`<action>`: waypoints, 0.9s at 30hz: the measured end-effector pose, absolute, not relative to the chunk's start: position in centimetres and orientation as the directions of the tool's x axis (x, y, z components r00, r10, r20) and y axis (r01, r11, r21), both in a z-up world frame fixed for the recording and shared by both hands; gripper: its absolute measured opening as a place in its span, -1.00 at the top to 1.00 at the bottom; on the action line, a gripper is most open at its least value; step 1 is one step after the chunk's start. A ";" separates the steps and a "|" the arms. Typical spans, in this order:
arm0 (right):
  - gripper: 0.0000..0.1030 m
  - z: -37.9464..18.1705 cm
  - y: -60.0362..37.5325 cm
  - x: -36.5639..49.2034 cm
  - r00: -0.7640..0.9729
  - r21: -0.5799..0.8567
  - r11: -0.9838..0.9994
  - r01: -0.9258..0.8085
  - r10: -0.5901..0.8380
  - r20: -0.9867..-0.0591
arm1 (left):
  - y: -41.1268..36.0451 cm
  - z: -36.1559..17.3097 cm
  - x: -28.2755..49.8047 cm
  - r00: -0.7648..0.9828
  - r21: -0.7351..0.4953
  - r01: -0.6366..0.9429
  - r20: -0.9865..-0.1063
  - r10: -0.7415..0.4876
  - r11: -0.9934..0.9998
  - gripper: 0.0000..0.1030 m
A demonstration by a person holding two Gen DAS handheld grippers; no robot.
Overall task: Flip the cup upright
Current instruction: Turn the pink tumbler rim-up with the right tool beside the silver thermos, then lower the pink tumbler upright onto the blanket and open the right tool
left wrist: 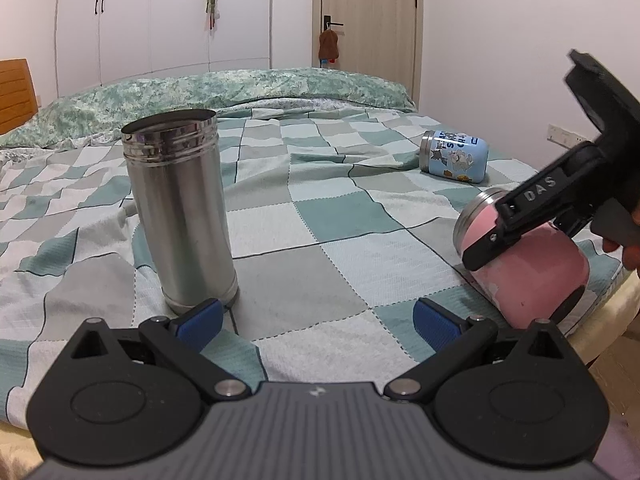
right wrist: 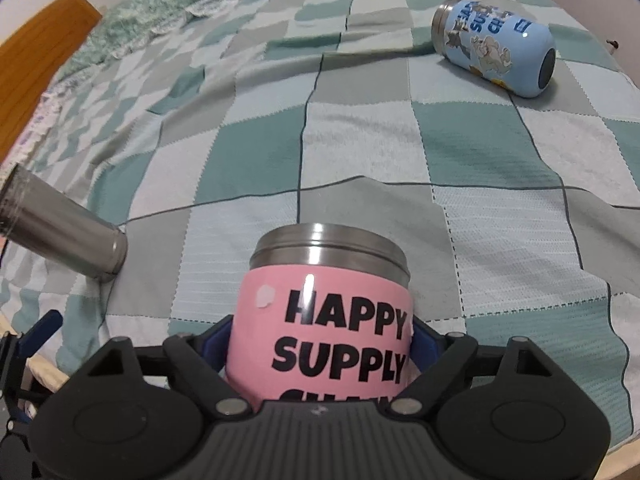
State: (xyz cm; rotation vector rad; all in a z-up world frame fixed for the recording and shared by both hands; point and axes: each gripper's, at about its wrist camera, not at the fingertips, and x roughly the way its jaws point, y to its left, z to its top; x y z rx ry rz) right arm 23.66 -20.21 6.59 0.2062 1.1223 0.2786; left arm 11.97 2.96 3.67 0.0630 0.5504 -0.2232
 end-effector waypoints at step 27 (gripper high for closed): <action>-0.61 9.3 -5.9 22.0 0.748 0.084 0.867 -0.491 0.470 -0.469 | 8.7 5.0 11.0 0.887 0.032 0.015 -0.461 0.001 0.999 -1.00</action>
